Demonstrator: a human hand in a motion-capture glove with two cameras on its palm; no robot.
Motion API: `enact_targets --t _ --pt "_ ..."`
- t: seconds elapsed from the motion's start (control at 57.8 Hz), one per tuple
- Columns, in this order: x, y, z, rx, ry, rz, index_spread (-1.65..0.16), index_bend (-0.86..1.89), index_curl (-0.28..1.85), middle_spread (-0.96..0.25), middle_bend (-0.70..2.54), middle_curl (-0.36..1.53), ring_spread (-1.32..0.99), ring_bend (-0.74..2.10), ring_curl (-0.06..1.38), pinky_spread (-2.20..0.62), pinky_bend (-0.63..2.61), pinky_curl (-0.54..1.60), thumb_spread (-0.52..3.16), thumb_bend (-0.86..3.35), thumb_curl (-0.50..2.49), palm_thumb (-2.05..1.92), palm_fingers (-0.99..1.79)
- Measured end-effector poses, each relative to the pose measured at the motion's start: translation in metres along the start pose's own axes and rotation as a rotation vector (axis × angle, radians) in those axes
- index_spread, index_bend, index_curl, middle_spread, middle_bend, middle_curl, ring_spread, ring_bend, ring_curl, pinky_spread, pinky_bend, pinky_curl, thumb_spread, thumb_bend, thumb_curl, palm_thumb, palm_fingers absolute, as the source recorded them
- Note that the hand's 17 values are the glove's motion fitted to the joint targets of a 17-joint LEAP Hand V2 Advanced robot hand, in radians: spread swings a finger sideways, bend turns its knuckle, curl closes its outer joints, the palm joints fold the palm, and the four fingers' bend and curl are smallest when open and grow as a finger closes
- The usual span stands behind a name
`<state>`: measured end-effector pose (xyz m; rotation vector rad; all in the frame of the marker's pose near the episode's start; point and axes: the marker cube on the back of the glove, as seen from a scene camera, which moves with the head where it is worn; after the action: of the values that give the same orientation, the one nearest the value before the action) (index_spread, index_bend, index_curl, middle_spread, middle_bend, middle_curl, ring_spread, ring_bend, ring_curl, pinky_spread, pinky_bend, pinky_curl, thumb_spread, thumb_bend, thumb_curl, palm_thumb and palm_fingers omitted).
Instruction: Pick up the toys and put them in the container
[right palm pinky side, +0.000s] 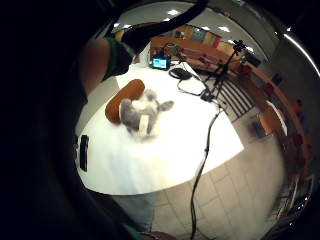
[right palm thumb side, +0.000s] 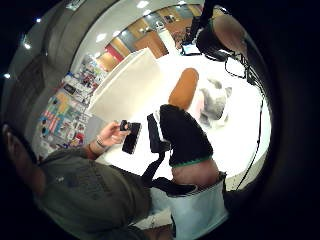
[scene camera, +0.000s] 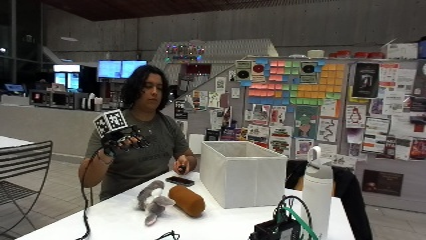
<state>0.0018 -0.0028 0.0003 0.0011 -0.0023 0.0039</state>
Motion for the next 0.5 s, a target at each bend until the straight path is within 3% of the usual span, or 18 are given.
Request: enact_targets --t 0.208,0.502 --pt "0.019 -0.025 0.001 -0.071 -0.032 0.0 -0.31 0.24 0.16 -0.14 0.22 0.11 -0.27 0.44 0.17 -0.06 0.44 0.19 1.08 -0.01 0.08 -0.02 0.59" --pt "0.037 -0.053 0.037 -0.233 -0.042 0.006 -0.38 0.17 0.22 -0.15 0.18 0.17 -0.31 0.41 0.19 -0.06 0.55 0.27 1.21 -0.03 0.17 -0.03 0.38"
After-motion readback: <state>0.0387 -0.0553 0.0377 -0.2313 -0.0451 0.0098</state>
